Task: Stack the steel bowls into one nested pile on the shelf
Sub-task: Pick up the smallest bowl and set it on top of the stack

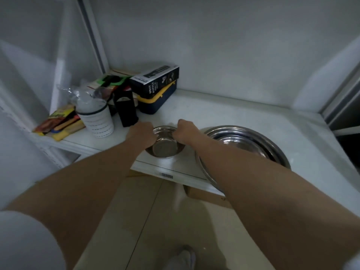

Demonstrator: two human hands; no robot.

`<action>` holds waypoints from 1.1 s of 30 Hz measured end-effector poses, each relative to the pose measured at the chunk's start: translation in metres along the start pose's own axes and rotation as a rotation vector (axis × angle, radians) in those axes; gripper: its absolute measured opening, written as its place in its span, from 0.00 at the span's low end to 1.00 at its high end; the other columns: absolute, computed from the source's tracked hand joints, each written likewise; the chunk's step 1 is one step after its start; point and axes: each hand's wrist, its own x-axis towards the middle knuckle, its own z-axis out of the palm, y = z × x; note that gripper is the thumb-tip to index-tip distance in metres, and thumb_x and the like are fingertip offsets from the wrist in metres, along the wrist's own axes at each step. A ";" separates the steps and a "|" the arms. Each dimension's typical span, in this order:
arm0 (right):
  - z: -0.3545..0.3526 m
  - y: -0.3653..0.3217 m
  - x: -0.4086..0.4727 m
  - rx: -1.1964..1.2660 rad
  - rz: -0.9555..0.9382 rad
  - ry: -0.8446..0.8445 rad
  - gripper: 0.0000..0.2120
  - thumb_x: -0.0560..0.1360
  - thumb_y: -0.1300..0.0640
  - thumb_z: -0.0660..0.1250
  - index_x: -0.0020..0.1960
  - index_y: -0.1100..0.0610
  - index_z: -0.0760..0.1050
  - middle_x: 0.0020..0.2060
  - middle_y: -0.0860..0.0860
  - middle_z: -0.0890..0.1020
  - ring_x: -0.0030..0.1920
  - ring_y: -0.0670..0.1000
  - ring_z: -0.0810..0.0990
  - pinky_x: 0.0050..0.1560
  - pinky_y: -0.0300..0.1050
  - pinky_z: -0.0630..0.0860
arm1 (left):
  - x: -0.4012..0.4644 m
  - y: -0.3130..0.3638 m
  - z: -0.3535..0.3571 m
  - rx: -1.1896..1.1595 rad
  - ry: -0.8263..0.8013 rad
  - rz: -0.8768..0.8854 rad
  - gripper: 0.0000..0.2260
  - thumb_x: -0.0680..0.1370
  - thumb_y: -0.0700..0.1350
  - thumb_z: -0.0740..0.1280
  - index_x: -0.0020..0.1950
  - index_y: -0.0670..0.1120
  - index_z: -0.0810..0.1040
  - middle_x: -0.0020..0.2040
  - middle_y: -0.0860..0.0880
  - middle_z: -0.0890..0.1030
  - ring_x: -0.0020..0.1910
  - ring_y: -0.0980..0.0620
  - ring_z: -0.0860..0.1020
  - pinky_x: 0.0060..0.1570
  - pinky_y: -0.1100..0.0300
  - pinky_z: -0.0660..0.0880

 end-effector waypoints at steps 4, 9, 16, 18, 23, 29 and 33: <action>0.015 -0.003 0.011 0.029 0.046 -0.053 0.13 0.76 0.60 0.58 0.58 0.64 0.73 0.56 0.61 0.79 0.53 0.58 0.77 0.45 0.44 0.69 | 0.007 -0.010 0.014 -0.048 -0.001 -0.017 0.16 0.78 0.48 0.61 0.64 0.44 0.76 0.59 0.41 0.81 0.59 0.40 0.78 0.51 0.53 0.72; 0.007 -0.004 0.017 0.073 0.063 0.023 0.11 0.75 0.59 0.60 0.55 0.62 0.73 0.54 0.60 0.78 0.54 0.59 0.77 0.48 0.47 0.73 | 0.011 -0.001 0.009 -0.078 0.043 -0.016 0.14 0.77 0.42 0.63 0.62 0.42 0.77 0.57 0.41 0.81 0.57 0.42 0.79 0.46 0.56 0.71; -0.054 -0.022 0.011 0.085 0.029 0.271 0.05 0.74 0.60 0.60 0.46 0.60 0.73 0.42 0.56 0.76 0.51 0.59 0.78 0.48 0.49 0.74 | 0.006 0.024 -0.054 -0.268 0.266 0.055 0.12 0.77 0.41 0.63 0.60 0.41 0.79 0.55 0.40 0.82 0.56 0.42 0.80 0.49 0.56 0.72; -0.074 -0.022 0.002 0.098 0.038 0.319 0.08 0.74 0.60 0.60 0.49 0.62 0.76 0.43 0.58 0.78 0.50 0.59 0.79 0.48 0.48 0.74 | 0.001 0.039 -0.069 -0.298 0.316 0.090 0.13 0.78 0.42 0.63 0.59 0.40 0.79 0.55 0.41 0.83 0.56 0.43 0.80 0.48 0.58 0.70; -0.115 0.001 -0.030 0.095 0.096 0.411 0.13 0.73 0.60 0.60 0.54 0.64 0.76 0.51 0.62 0.81 0.53 0.61 0.79 0.55 0.52 0.77 | -0.017 0.089 -0.086 -0.386 0.326 0.124 0.13 0.76 0.39 0.63 0.59 0.41 0.81 0.57 0.40 0.82 0.59 0.42 0.78 0.51 0.57 0.71; -0.148 0.063 -0.068 0.110 0.219 0.457 0.10 0.72 0.62 0.60 0.49 0.65 0.77 0.45 0.60 0.81 0.47 0.59 0.79 0.46 0.49 0.76 | -0.042 0.151 -0.068 -0.468 0.228 0.228 0.15 0.74 0.35 0.62 0.57 0.40 0.82 0.55 0.40 0.84 0.56 0.41 0.80 0.52 0.54 0.76; -0.145 0.109 -0.089 0.071 0.301 0.416 0.13 0.72 0.63 0.63 0.54 0.64 0.80 0.51 0.60 0.83 0.53 0.59 0.81 0.52 0.47 0.78 | -0.058 0.180 -0.037 -0.477 0.134 0.243 0.15 0.74 0.34 0.62 0.57 0.42 0.82 0.57 0.40 0.82 0.56 0.40 0.80 0.54 0.54 0.76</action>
